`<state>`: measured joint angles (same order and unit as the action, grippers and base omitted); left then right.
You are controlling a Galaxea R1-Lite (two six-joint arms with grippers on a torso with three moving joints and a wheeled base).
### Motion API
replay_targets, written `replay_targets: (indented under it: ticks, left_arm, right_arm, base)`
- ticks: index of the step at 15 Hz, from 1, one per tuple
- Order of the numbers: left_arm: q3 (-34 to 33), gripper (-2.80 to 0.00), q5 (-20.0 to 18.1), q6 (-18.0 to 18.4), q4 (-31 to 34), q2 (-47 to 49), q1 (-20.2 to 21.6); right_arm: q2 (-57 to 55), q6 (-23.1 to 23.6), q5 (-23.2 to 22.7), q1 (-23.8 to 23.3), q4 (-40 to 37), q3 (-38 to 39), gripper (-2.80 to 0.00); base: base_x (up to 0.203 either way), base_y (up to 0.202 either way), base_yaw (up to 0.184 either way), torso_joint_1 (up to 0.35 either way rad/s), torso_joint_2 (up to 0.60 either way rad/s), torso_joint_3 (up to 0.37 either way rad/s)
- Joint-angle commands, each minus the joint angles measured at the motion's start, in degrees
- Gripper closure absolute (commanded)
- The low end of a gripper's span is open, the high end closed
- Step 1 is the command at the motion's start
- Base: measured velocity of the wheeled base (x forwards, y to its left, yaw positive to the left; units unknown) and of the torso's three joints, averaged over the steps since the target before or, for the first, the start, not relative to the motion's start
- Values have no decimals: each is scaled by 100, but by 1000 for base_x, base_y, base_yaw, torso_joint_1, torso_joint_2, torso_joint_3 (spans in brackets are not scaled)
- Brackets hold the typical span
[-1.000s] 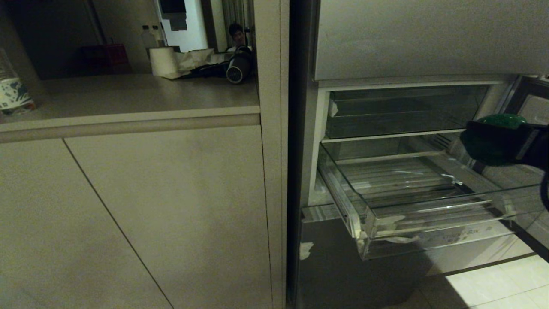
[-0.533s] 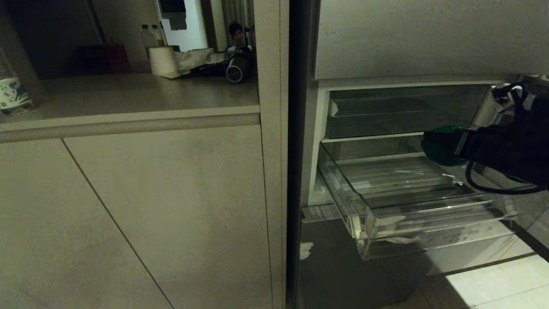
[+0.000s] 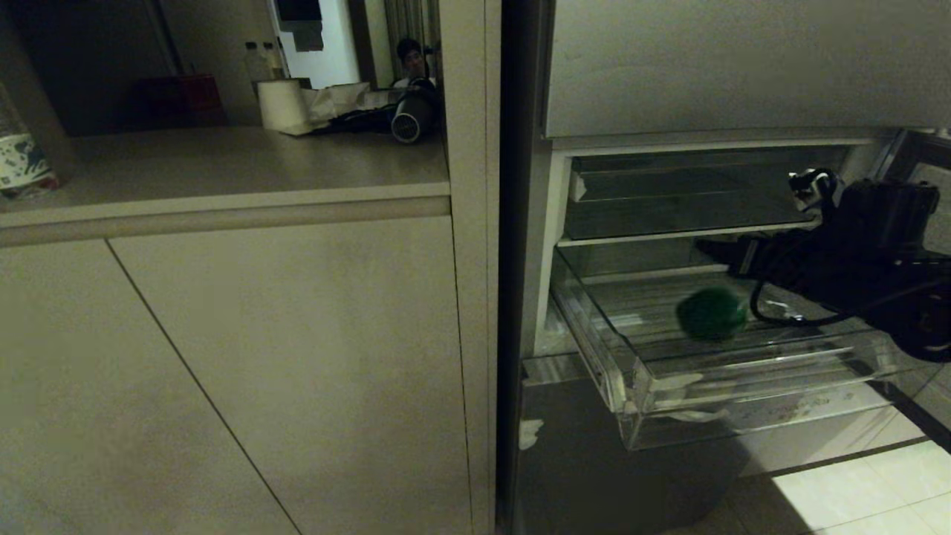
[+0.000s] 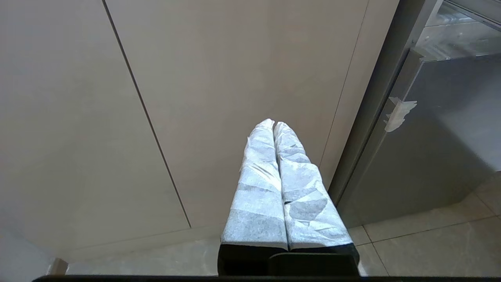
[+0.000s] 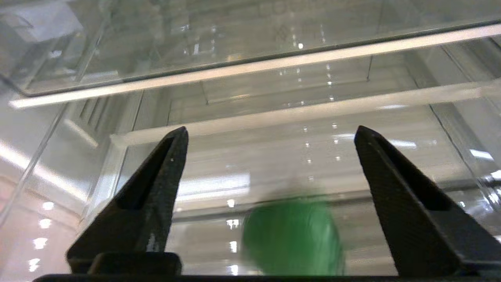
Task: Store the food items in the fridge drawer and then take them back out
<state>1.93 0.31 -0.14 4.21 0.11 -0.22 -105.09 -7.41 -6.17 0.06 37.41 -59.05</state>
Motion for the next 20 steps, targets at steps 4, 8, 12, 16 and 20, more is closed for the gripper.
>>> replay_targets:
  ticks: [4,8,12,16,20]
  left_arm:
    - [1,0,5,-1,1,-2,2]
    - [1,0,5,0,1,7,1]
    - [1,0,5,-4,1,5,-4]
    - [1,0,5,-4,1,7,-4]
    - [1,0,5,0,4,7,-1]
  right_arm:
    - [47,2,-7,-2,374,83,-280]
    - [2013,-40,15,19,269,1261,0]
    - [4897,-20,25,15,-168,3172,0]
    - [7788,199,39,10,-840,5232,0]
    - [9925,909,306,-28,-2640,5885,0]
  base:
    - [0,0,0,0,0,0]
    - [0,0,0,0,0,0]
    - [0,0,0,0,0,0]
    - [0,0,0,0,0,0]
    - [0,0,0,0,0,0]
